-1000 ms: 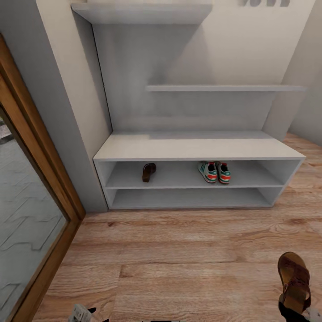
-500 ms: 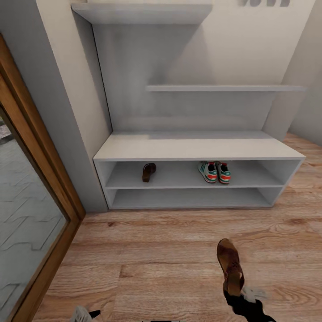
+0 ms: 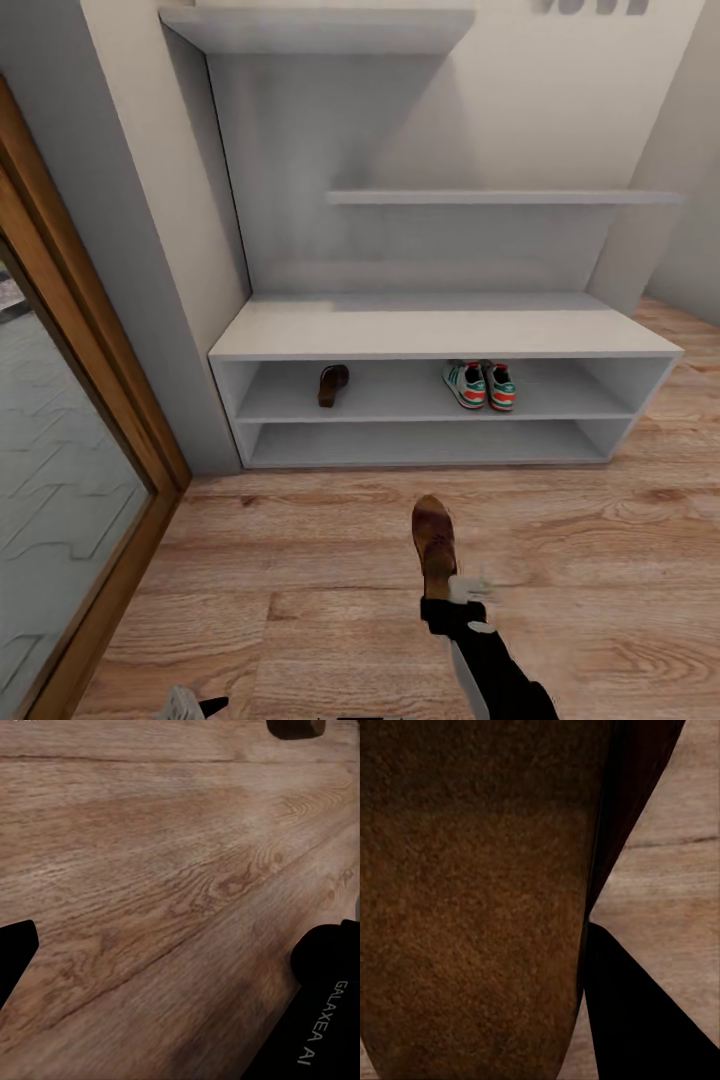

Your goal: Pick up the two gym shoes and the two sandals from the corridor floor and place them onto the hallstand (shoe rack) in the corridor, making sure they are on the rack and not on the floor. Arrange them so the two gym shoes are next to each other and the two sandals are next to each other.

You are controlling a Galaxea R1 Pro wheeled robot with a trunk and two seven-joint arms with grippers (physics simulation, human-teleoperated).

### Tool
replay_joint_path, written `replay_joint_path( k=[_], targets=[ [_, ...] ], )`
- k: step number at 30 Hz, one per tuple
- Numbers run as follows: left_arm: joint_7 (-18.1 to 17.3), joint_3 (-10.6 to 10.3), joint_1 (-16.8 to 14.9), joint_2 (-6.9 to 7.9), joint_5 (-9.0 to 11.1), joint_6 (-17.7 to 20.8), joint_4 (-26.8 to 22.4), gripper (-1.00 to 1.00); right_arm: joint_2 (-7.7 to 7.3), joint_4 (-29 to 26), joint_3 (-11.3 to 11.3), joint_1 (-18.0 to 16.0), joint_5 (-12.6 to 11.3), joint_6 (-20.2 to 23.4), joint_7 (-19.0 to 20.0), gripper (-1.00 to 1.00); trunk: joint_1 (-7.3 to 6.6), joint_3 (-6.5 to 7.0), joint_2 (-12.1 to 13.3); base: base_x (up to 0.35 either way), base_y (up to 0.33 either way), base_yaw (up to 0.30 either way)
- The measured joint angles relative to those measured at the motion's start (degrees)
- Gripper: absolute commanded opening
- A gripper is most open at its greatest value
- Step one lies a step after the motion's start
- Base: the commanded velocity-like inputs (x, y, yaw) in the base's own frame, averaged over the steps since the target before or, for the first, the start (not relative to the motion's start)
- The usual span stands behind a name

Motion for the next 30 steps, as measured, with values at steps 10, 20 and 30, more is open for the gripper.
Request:
replay_joint_path(
  k=[10, 20, 30],
  targets=[
    [-0.02, 0.0, 0.5, 0.0, -0.01, -0.14, -0.01, 1.0, 1.03, -0.47, 4.75, -8.53, -0.09, 7.26, -8.84, -1.0, 0.0, 0.0, 0.0, 0.0, 0.0, 0.0],
    [0.07, -0.07, 0.59, 0.0, -0.01, -0.15, -0.01, 1.0, 1.03, -4.53, 5.09, -10.44, -0.27, 10.39, -9.9, -1.0, 0.0, 0.0, 0.0, 0.0, 0.0, 0.0],
    [0.25, -0.18, 0.66, 0.0, -0.02, -0.15, -0.01, 1.0, 1.03, -8.93, 5.28, -11.83, -0.32, 15.58, -9.92, -1.0, 0.0, 0.0, 0.0, 0.0, 0.0, 0.0]
  ],
)
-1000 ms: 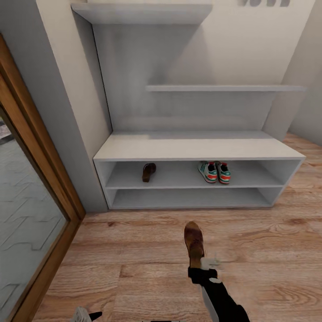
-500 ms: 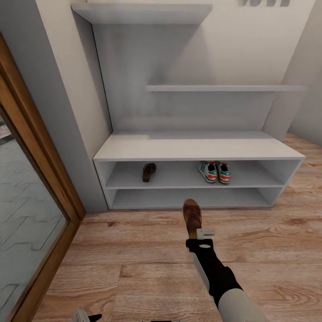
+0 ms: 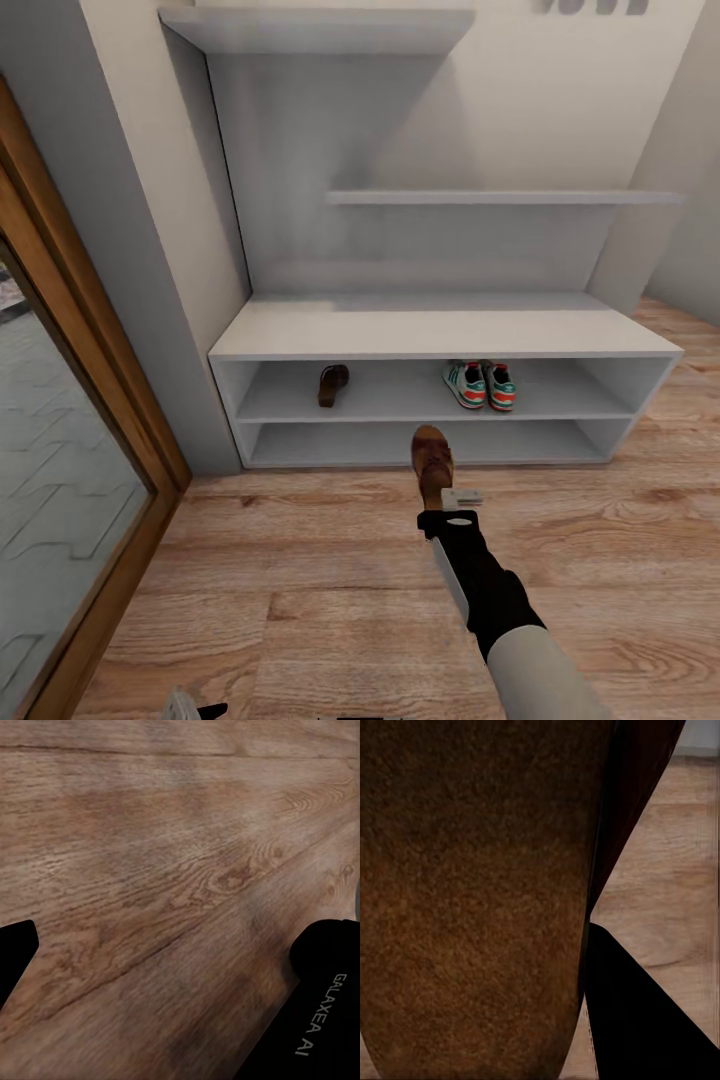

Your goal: Pick up the two gym shoes and the two sandals from the corridor floor and place them onto the hallstand (shoe rack) in the corridor, making sure they are on the rack and not on the floor. Arrange them so the two gym shoes are next to each other and the two sandals are next to each other.

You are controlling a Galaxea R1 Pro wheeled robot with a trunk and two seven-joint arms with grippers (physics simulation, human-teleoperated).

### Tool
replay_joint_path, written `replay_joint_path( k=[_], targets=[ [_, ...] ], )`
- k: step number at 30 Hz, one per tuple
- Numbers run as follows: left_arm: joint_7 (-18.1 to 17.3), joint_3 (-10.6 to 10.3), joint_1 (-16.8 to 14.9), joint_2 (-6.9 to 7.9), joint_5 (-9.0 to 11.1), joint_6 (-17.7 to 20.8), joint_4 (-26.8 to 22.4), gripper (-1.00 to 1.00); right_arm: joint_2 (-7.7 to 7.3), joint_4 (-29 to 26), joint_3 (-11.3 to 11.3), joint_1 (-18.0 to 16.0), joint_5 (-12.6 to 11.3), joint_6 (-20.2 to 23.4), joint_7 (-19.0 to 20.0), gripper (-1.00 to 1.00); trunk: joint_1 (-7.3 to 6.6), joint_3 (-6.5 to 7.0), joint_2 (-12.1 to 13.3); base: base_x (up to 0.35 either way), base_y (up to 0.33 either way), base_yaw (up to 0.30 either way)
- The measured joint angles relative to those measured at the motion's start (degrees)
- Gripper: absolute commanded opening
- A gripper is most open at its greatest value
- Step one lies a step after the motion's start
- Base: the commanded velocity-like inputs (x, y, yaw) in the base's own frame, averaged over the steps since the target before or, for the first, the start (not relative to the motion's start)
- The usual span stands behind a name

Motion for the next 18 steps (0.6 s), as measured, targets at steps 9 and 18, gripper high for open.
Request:
replay_joint_path(
  k=[9, 18],
  targets=[
    [0.0, -0.06, 0.0, -0.02, 0.01, 0.0, 0.0, 1.0, 0.0, -1.32, -0.06, -4.11, -0.04, 6.2, 0.02, -1.0, 0.0, 0.0, 0.0, 0.0, 0.0, 0.0],
    [0.07, -0.09, 0.0, -0.03, 0.01, 0.0, 0.0, 1.0, 0.0, -1.83, -0.06, -4.23, -0.06, 6.36, 0.02, -1.0, 0.0, 0.0, 0.0, 0.0, 0.0, 0.0]
  ],
)
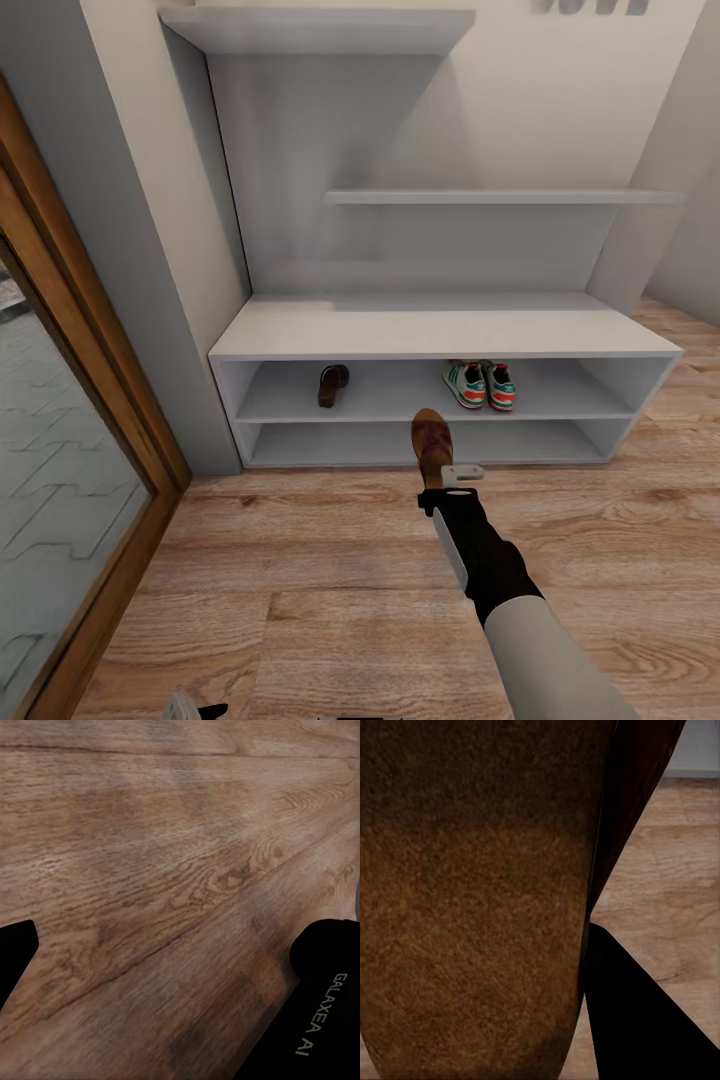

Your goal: Pick up the two gym shoes and the two sandals from the corridor floor and place them onto the hallstand (shoe rack) in the corridor, making sure they are on the rack and not on the floor. Arrange them so the two gym shoes are next to each other and the two sandals are next to each other.

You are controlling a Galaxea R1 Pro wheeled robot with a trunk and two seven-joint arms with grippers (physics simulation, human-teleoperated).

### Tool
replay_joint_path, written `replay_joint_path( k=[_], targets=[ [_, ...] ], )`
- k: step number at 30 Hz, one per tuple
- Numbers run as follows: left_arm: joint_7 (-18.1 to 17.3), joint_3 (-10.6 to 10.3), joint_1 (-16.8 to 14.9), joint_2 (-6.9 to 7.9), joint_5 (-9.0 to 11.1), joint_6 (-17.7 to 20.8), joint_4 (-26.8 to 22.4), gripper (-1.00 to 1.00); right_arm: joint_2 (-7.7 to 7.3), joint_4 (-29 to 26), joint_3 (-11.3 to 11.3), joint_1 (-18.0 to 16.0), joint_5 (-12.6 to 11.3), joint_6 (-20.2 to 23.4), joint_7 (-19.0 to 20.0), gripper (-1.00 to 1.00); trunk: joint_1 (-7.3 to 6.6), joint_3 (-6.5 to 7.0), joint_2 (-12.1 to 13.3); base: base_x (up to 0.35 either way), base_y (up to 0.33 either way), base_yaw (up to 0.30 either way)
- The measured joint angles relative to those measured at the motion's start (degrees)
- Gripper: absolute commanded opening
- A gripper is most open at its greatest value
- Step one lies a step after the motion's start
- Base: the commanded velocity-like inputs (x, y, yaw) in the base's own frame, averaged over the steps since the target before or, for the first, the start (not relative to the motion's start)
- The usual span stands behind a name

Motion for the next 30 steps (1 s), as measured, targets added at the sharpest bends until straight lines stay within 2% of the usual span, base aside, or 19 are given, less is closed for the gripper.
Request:
replay_joint_path(
  k=[22, 30],
  targets=[
    [0.19, -0.08, 0.0, -0.2, 0.0, 0.0, -0.08, 1.0, 0.0, 0.07, 0.01, -0.01, 0.0, 0.17, 0.1, -1.0, 0.0, 0.0, 0.0, 0.0, 0.0, 0.002],
    [0.13, -0.08, 0.01, -0.23, 0.0, 0.0, -0.11, 1.0, 0.0, 0.14, 0.02, -0.02, 0.0, 0.18, 0.01, -1.0, 0.0, -0.1, 0.0, 0.0, 0.0, 0.181]
  ],
)
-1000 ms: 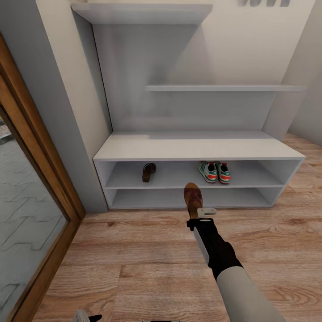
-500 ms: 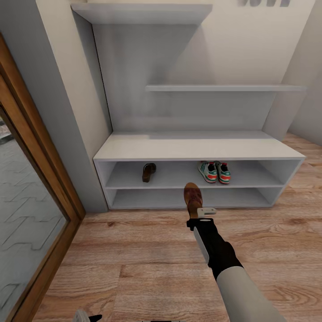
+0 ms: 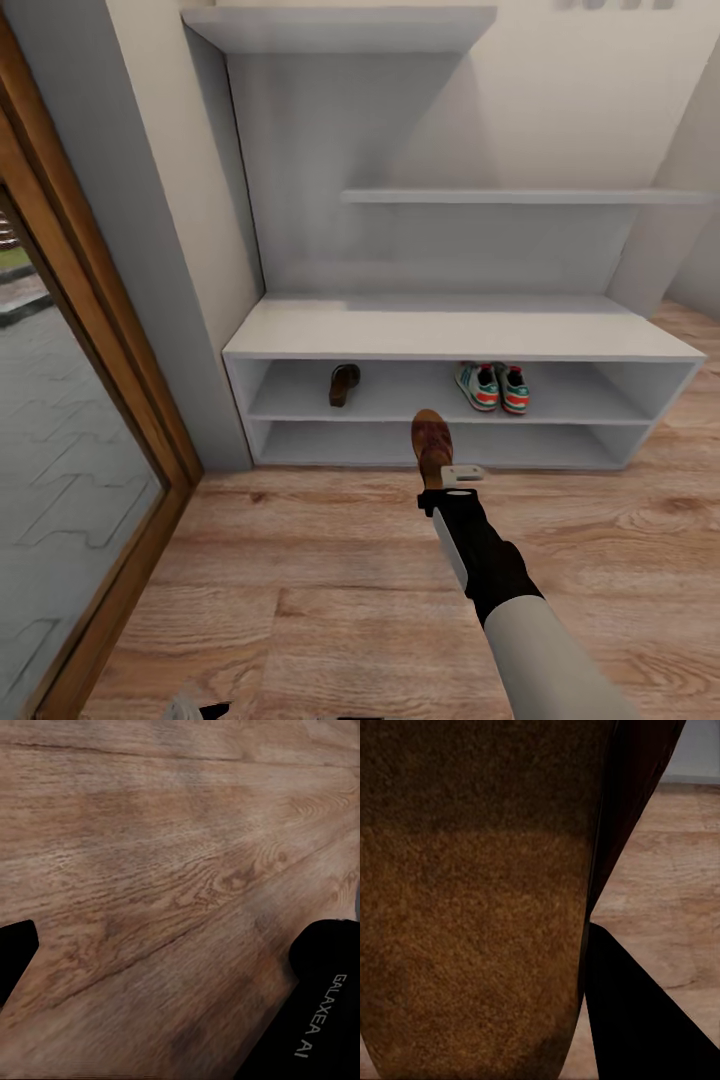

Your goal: Pick up the two gym shoes and the two sandals from the corridor floor and place them onto the hallstand (shoe rack) in the corridor, making sure they are on the rack and not on the floor. Arrange them so the two gym shoes are next to each other and the two sandals are next to each other.

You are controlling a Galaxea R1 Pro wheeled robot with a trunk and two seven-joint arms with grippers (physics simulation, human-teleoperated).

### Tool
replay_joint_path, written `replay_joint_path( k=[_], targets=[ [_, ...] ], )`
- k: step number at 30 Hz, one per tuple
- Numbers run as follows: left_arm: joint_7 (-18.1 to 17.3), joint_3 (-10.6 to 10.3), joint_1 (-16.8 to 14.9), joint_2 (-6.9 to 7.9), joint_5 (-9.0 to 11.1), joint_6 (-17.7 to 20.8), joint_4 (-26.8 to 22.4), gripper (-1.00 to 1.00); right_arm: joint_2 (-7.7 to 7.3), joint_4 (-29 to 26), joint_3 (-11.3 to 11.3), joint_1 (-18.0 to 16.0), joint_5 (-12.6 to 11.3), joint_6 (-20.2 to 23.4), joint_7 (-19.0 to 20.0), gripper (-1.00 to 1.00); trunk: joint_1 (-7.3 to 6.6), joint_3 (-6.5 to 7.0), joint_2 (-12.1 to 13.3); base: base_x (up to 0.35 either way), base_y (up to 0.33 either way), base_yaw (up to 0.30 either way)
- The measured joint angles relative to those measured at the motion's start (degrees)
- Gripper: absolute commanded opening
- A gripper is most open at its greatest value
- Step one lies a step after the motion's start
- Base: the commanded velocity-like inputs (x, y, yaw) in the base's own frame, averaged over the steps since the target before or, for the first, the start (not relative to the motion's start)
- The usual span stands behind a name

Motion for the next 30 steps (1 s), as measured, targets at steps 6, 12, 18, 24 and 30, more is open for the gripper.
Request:
replay_joint_path(
  k=[6, 12, 18, 24, 30],
  targets=[
    [0.05, 0.0, 0.0, 0.0, 0.0, 0.0, 0.0, 1.0, 0.0, -0.08, -0.01, 0.0, -0.07, 0.0, -0.01, -1.0, 0.16, -1.56, -0.08, 0.0, 0.0, 0.237],
    [0.06, 0.0, 0.0, -0.01, 0.0, 0.0, 0.0, 1.0, 0.0, -0.15, -0.01, 0.01, -0.07, 0.0, -0.01, -1.0, 0.31, -3.26, -0.16, 0.0, 0.0, 0.191],
    [-0.03, 0.02, -0.02, 0.05, 0.16, 0.0, -0.06, 1.0, 0.0, -0.24, -0.01, 0.0, 0.0, 0.0, -0.02, -1.0, 0.44, -4.8, -0.23, 0.0, 0.0, 0.17],
    [0.05, 0.76, -0.76, 0.16, 0.43, 2.01, -1.16, 1.0, 0.0, -0.32, -0.05, 0.0, 0.0, 0.0, -0.02, -1.0, 0.44, -5.24, -0.23, 0.0, 0.0, 0.157],
    [0.34, 0.32, -6.32, -0.24, 0.39, 8.53, -1.27, 1.0, 0.0, -0.45, -0.25, 0.01, 0.08, 0.01, -0.01, -1.0, 0.44, -5.37, -0.23, 0.0, 0.0, 0.029]
  ],
)
